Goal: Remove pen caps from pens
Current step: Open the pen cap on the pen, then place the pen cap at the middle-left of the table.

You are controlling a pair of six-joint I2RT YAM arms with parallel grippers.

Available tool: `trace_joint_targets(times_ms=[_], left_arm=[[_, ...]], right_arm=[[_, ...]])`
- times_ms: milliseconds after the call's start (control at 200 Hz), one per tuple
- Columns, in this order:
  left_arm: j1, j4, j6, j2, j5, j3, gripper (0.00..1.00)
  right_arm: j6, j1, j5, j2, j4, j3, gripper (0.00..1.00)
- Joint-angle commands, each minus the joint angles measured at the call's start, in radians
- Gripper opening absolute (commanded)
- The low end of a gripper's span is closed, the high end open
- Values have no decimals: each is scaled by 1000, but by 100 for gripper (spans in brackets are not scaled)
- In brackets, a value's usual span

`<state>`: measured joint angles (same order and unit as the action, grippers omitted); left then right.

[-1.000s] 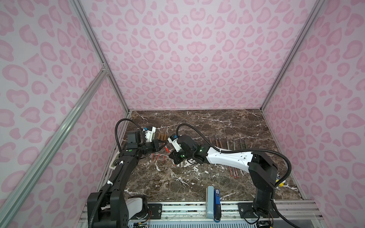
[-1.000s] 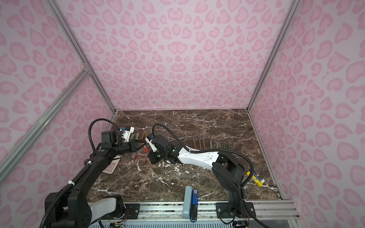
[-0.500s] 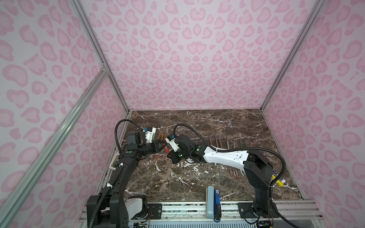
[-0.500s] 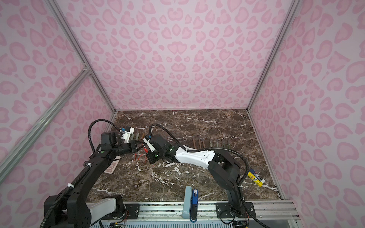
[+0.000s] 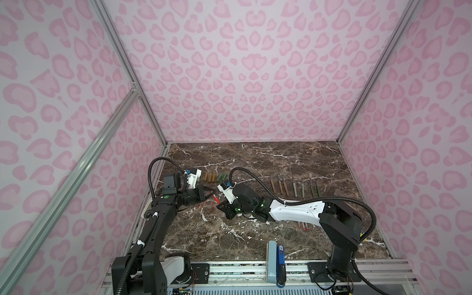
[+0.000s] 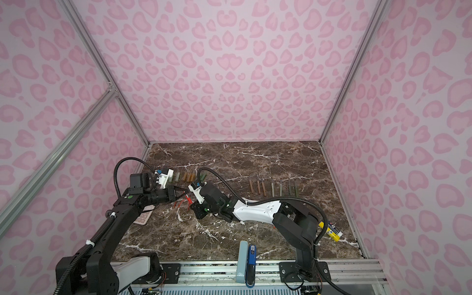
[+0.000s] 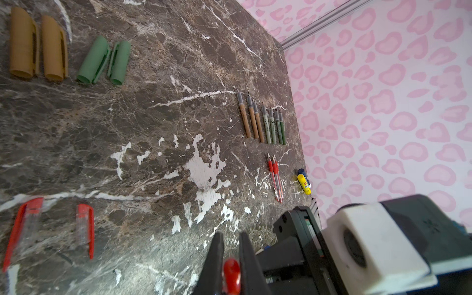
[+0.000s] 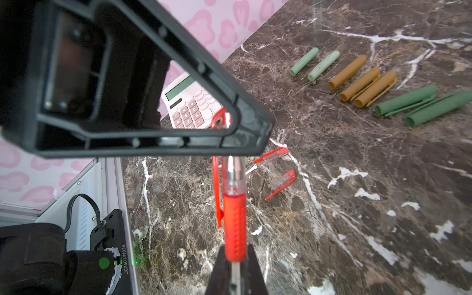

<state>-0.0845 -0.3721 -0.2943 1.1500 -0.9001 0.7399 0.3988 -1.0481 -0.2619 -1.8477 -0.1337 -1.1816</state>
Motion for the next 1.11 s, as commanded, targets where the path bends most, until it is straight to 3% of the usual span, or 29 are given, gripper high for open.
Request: trace_joint_targets(times_ms=[0, 395, 555, 805, 1100], left_arm=[[-17, 139, 1, 6, 43, 35, 4], [-17, 138, 26, 38, 61, 40, 3], [4, 63, 76, 81, 150, 45, 3], [112, -68, 220, 198, 327, 82, 3], [191, -131, 228, 378, 420, 159, 4]], right_arm=[[16, 12, 55, 21, 269, 24, 0], [36, 50, 64, 100, 228, 143, 0], [52, 99, 96, 187, 290, 168, 0], [99, 216, 161, 336, 404, 259, 0], [121, 350, 210, 481, 499, 381, 0]])
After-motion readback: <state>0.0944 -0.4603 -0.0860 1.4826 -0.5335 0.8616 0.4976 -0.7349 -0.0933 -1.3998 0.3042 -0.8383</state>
